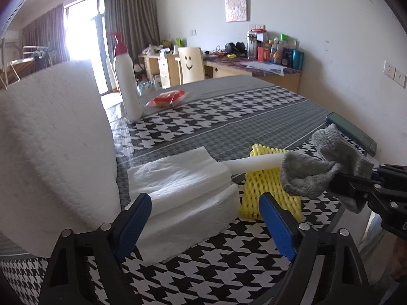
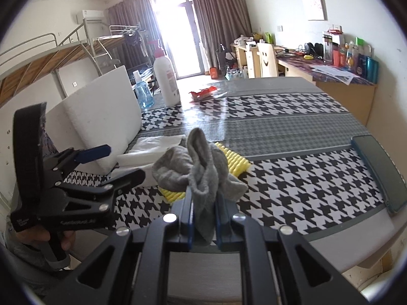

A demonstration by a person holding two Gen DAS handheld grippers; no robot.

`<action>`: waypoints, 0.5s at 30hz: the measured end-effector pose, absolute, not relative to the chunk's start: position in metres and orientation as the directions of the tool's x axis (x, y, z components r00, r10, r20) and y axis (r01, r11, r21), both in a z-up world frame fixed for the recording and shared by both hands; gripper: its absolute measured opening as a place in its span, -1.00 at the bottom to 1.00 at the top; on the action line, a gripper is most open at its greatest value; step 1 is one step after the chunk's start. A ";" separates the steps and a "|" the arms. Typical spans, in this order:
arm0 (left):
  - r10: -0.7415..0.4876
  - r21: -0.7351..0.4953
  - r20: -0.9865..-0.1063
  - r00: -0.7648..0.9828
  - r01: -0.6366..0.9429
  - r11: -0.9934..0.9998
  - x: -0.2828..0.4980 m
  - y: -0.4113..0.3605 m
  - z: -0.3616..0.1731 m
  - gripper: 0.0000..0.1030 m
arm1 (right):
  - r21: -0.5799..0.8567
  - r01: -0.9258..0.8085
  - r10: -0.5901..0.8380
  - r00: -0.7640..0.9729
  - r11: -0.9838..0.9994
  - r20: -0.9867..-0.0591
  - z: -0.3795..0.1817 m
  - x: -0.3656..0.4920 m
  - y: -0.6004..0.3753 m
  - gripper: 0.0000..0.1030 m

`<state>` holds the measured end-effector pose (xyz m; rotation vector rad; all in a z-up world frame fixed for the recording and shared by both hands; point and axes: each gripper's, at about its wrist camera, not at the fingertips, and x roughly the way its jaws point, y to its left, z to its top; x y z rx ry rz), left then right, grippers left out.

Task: Organize soft objects
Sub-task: 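Lift the grey sock with the right tool while the left tool moves to the white cloth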

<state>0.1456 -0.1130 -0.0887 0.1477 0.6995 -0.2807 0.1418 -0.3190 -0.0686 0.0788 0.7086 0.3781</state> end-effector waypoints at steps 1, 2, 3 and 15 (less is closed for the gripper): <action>-0.196 0.047 -0.659 0.726 0.300 0.953 0.148 -0.114 -0.090 0.66 | 0.199 -0.314 0.367 0.693 0.928 -0.620 -0.069 0.141 -0.318 -0.69; -0.181 0.059 -0.665 0.724 0.293 0.954 0.149 -0.115 -0.092 0.65 | 0.199 -0.315 0.368 0.691 0.928 -0.621 -0.070 0.142 -0.318 -0.69; -0.178 0.060 -0.673 0.718 0.294 0.954 0.151 -0.116 -0.094 0.65 | 0.201 -0.317 0.371 0.690 0.927 -0.621 -0.071 0.143 -0.317 -0.69; -0.151 0.060 -0.741 0.654 0.289 0.955 0.170 -0.117 -0.106 0.38 | 0.212 -0.335 0.391 0.676 0.918 -0.624 -0.075 0.149 -0.317 -0.69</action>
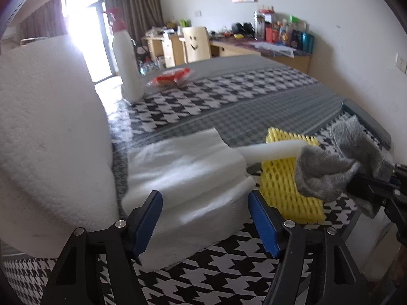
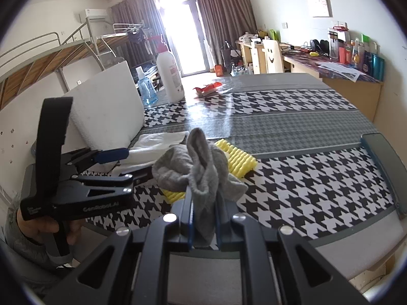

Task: Organize soft objects
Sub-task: 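Lift the grey sock with the right tool while the left tool moves to the white cloth, then close the left tool on the white cloth and lift it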

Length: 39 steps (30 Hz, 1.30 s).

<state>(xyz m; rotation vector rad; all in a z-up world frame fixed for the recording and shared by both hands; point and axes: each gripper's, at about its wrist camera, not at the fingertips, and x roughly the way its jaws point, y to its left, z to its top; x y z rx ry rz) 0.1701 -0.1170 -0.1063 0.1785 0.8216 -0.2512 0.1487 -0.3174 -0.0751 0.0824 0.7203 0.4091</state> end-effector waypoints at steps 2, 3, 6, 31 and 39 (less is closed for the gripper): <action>-0.150 0.065 -0.749 0.645 0.296 0.953 0.171 -0.118 -0.108 0.36 | 0.214 -0.334 0.391 0.675 0.918 -0.625 -0.076 0.150 -0.318 -0.68; -0.148 0.064 -0.757 0.636 0.298 0.953 0.173 -0.118 -0.110 0.35 | 0.215 -0.332 0.391 0.675 0.918 -0.626 -0.076 0.150 -0.319 -0.69; -0.154 0.042 -0.773 0.616 0.292 0.955 0.177 -0.116 -0.112 0.23 | 0.215 -0.333 0.391 0.675 0.918 -0.625 -0.075 0.150 -0.320 -0.69; -0.218 0.044 -0.694 0.686 0.342 0.938 0.144 -0.112 -0.083 -0.95 | 0.188 -0.326 0.370 0.697 0.927 -0.614 -0.064 0.141 -0.318 -0.69; -0.245 0.044 -0.609 0.754 0.341 0.939 0.122 -0.099 -0.045 -0.95 | 0.177 -0.327 0.366 0.727 0.928 -0.580 -0.048 0.134 -0.312 -0.69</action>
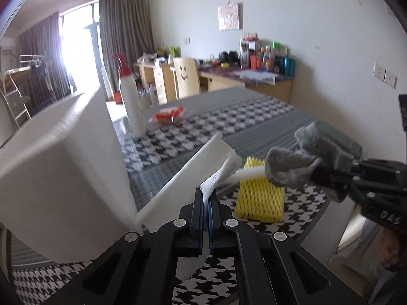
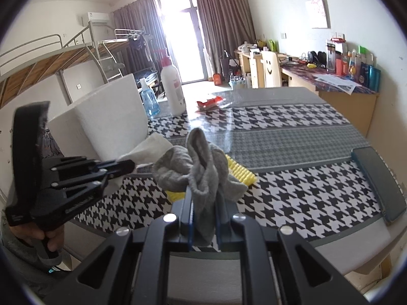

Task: Organize soft objects
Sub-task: 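Close the left tool on the white cloth and lift it, then carry the white cloth with the left tool over the foam box while the right tool carries the sock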

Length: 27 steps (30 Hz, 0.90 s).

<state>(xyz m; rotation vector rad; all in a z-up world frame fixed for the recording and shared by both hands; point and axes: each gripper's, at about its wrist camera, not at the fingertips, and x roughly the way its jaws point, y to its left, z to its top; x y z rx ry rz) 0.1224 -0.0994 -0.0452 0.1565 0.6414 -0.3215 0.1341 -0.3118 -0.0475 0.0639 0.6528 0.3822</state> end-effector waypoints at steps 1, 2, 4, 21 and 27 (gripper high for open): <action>-0.246 0.044 -0.602 0.760 0.339 0.940 0.121 -0.098 -0.042 -0.95 | 0.176 -0.326 0.366 0.729 0.929 -0.578 -0.046 0.134 -0.311 -0.69; -0.247 0.043 -0.592 0.767 0.335 0.941 0.120 -0.097 -0.038 -0.95 | 0.173 -0.328 0.365 0.732 0.929 -0.575 -0.044 0.134 -0.310 -0.69; -0.246 0.044 -0.582 0.775 0.331 0.942 0.119 -0.095 -0.034 -0.95 | 0.165 -0.332 0.364 0.737 0.929 -0.569 -0.040 0.134 -0.307 -0.69; -0.248 0.020 -0.506 0.826 0.299 0.954 0.114 -0.080 -0.009 -0.95 | 0.126 -0.331 0.346 0.776 0.935 -0.528 -0.017 0.140 -0.295 -0.69; -0.253 0.004 -0.483 0.838 0.291 0.957 0.117 -0.077 0.002 -0.95 | 0.111 -0.332 0.341 0.792 0.937 -0.506 -0.006 0.138 -0.291 -0.68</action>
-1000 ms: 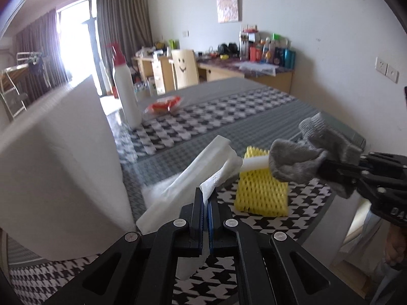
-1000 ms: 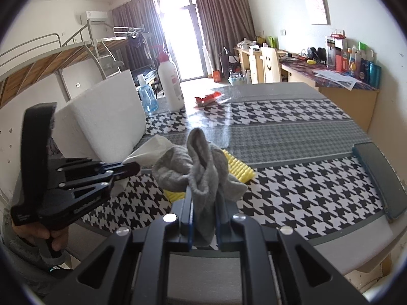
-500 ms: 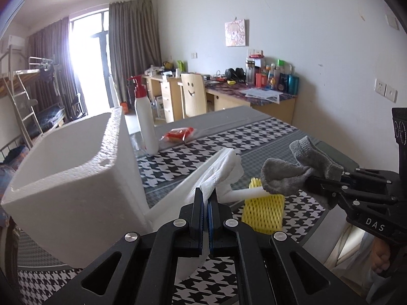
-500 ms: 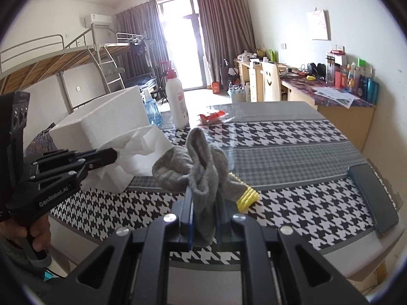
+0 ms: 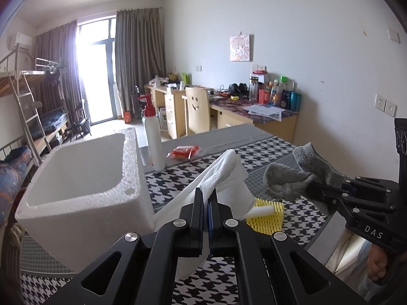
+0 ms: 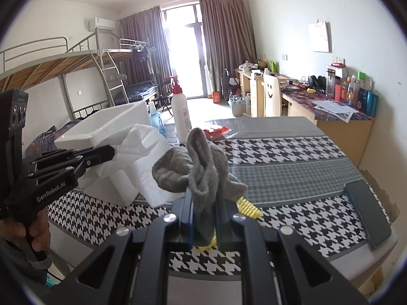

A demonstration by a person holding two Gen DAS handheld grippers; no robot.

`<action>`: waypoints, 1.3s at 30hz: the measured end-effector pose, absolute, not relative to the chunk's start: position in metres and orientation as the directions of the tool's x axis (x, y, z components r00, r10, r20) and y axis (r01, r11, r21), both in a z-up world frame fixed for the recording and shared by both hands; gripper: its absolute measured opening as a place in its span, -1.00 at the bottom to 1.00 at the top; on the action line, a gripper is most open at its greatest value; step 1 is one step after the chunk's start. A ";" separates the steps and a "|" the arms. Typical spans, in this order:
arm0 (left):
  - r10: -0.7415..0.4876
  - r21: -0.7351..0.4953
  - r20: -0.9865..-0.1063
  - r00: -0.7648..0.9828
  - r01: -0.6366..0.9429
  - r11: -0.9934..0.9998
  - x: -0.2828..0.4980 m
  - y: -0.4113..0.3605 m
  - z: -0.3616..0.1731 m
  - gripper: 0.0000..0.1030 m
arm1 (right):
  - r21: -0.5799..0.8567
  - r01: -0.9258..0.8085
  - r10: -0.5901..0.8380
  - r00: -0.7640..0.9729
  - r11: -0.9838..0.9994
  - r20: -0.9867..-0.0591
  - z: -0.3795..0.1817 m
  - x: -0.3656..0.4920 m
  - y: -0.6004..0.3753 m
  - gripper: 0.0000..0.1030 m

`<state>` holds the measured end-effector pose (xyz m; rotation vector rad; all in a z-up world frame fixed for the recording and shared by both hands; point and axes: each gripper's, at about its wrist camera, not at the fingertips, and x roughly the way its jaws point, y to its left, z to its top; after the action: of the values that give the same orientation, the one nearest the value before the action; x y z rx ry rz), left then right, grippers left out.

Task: Organize soft objects
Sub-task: 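Carry the white cloth with the left tool over the foam box while the right tool carries the sock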

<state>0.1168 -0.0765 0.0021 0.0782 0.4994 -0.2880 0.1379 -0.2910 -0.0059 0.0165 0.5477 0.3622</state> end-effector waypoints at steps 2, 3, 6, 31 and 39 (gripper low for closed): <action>-0.254 -0.001 -0.481 0.839 0.290 0.957 0.119 -0.077 0.005 -0.95 | 0.111 -0.333 0.342 0.796 0.936 -0.499 -0.002 0.138 -0.288 -0.68; -0.257 -0.006 -0.476 0.841 0.289 0.957 0.120 -0.077 0.007 -0.95 | 0.112 -0.334 0.344 0.798 0.936 -0.494 0.000 0.138 -0.287 -0.69; -0.250 0.003 -0.467 0.848 0.285 0.959 0.121 -0.077 0.012 -0.95 | 0.115 -0.338 0.350 0.804 0.934 -0.481 0.005 0.140 -0.287 -0.68; -0.210 0.019 -0.395 0.894 0.237 0.971 0.139 -0.066 0.054 -0.95 | 0.116 -0.318 0.337 0.846 0.941 -0.412 0.040 0.159 -0.282 -0.69; -0.192 0.026 -0.361 0.913 0.216 0.976 0.140 -0.062 0.068 -0.95 | 0.119 -0.322 0.342 0.853 0.939 -0.394 0.050 0.167 -0.280 -0.69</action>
<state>0.1401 -0.0620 0.0678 0.0660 0.3650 -0.2105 0.1672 -0.2799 0.0500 0.0491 0.4232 0.3497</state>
